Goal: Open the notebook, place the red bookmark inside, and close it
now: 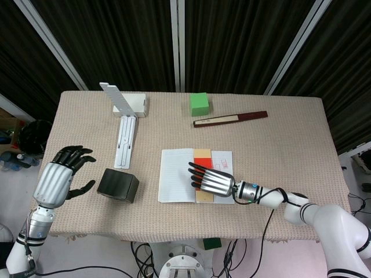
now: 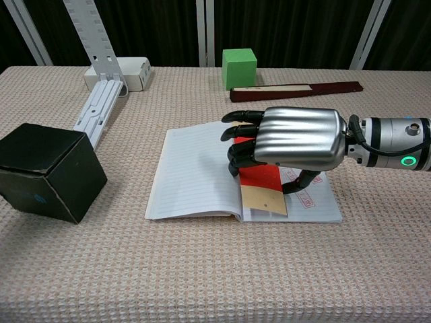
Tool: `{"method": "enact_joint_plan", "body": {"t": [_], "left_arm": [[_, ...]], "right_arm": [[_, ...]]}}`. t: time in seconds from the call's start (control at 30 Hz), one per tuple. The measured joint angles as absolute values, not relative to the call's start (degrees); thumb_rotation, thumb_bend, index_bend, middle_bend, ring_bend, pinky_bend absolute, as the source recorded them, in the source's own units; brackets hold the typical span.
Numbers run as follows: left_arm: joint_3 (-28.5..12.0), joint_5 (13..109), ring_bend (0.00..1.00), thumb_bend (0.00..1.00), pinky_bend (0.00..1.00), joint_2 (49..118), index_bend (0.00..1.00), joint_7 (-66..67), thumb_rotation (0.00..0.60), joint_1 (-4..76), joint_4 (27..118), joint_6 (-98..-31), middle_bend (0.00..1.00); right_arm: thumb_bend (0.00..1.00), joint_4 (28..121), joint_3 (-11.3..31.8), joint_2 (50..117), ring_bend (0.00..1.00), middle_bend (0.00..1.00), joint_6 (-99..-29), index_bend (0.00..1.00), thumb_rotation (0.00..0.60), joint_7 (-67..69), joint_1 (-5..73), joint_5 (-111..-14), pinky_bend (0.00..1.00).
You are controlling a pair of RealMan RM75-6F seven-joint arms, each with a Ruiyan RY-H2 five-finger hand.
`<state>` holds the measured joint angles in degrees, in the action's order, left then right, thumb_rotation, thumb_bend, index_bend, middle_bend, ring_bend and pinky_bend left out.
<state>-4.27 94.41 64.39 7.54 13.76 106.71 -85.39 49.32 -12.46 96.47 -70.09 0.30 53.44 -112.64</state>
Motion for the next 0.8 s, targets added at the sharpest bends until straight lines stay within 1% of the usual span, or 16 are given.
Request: {"method": "enact_joint_plan", "body": {"t": [0.13,0.3,0.8], "left_arm": [[-4.3,94.4,0.19,0.16,0.21,64.5,0.37,7.4,0.600,13.8,106.6,-85.3,0.27],[-4.3,94.4,0.19,0.16,0.21,64.6,0.37,7.4,0.600,13.9,106.5,-85.2,0.27],[-4.3,94.6,0.19,0.16,0.21,64.8,0.37,6.9,0.600,13.8,106.0,-85.4,0.27]], "right_arm": [[0.15,49.8,-12.5,96.4,0.09,0.24,-69.8,0.25,0.600,-0.3,53.0,-112.5,0.02],[0.15,50.1,-12.2,96.6,0.08,0.22,-69.7,0.21,0.600,-0.7,52.5,-112.2,0.01],[0.15,51.0,-11.8,96.3,0.07,0.21,-70.3,0.19,0.600,-1.3,51.2,-112.0,0.00]]}}
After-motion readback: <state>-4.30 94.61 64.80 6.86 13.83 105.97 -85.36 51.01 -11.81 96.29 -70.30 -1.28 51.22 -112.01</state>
